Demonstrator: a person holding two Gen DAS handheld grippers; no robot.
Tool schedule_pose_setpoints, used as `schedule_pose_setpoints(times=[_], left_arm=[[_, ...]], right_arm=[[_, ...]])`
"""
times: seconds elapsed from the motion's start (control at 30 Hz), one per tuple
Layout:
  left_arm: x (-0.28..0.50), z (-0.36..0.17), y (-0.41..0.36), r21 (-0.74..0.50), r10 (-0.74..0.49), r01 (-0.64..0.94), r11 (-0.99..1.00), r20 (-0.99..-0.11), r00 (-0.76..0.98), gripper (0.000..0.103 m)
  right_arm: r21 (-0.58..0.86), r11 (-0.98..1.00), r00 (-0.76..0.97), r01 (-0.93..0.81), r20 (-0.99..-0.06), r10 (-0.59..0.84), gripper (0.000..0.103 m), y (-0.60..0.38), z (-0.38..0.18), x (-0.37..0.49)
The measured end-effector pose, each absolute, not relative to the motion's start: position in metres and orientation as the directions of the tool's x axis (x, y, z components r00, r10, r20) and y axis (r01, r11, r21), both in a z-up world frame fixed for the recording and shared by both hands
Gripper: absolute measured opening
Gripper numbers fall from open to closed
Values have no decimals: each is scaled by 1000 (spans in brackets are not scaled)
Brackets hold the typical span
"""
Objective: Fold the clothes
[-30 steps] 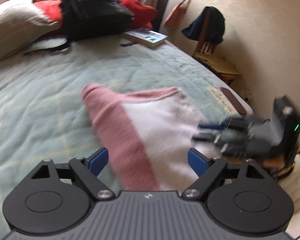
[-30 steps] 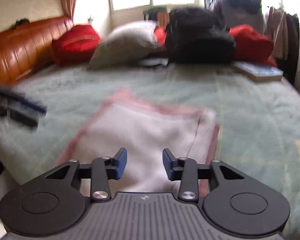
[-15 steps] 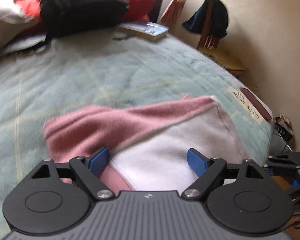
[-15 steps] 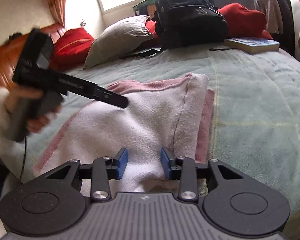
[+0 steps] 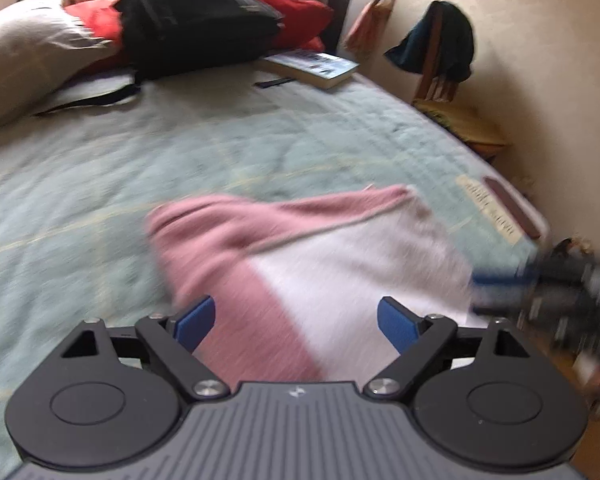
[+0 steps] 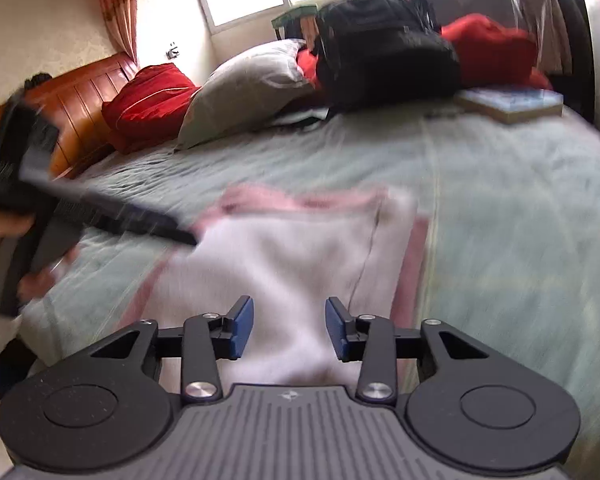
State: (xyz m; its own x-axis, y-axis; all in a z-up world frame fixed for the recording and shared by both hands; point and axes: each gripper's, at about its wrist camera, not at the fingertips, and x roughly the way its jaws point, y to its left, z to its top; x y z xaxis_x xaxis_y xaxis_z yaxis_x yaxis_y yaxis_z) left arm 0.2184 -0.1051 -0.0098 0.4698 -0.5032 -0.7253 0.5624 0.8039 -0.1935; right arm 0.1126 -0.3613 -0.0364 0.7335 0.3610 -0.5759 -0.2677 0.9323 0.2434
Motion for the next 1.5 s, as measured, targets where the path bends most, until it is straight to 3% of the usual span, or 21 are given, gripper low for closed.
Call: schedule_pose_setpoints(times=[0.1,0.17,0.2,0.4,0.6,0.87,1.0,1.07,1.17,1.5], left_arm=[[206,-10,-90,-119,-428,531,839,-746,510,92],[200,-12,-82,-83,-391,517,852,-758,522,92],[198,-15,-76,-73,-374,505,860,-763,528,92],[187,-25,-36,-88,-324,410,908,-769,551,92],[181,-32,-6,-133,-312,338,932,-771,556,92],[167,-27,-7,-129,-321,349,928,-752,575,92],[152,-28,-11,-146,-338,359,922,-754,562,92],[143,-27,-12,-147,-341,364,920,-757,557,92],[130,-23,-10,-145,-339,362,921,-756,560,92],[107,-16,-3,-140,-326,345,928,-752,573,92]], right_arm=[[167,932,740,-320,-570,357,55,-343,-10,136],[101,927,741,-360,-573,350,70,-320,0,157],[71,923,739,-378,-578,346,72,-307,3,170],[46,915,678,-400,-658,329,72,-251,-18,245],[133,929,618,-345,-713,331,71,-244,-43,274],[70,918,665,-391,-668,334,75,-249,1,203],[-28,931,652,-365,-722,234,76,-238,-39,190],[-3,941,680,-340,-692,244,88,-245,-63,186],[63,950,690,-304,-674,266,89,-258,-67,181],[22,966,736,-258,-643,211,90,-250,-51,151]])
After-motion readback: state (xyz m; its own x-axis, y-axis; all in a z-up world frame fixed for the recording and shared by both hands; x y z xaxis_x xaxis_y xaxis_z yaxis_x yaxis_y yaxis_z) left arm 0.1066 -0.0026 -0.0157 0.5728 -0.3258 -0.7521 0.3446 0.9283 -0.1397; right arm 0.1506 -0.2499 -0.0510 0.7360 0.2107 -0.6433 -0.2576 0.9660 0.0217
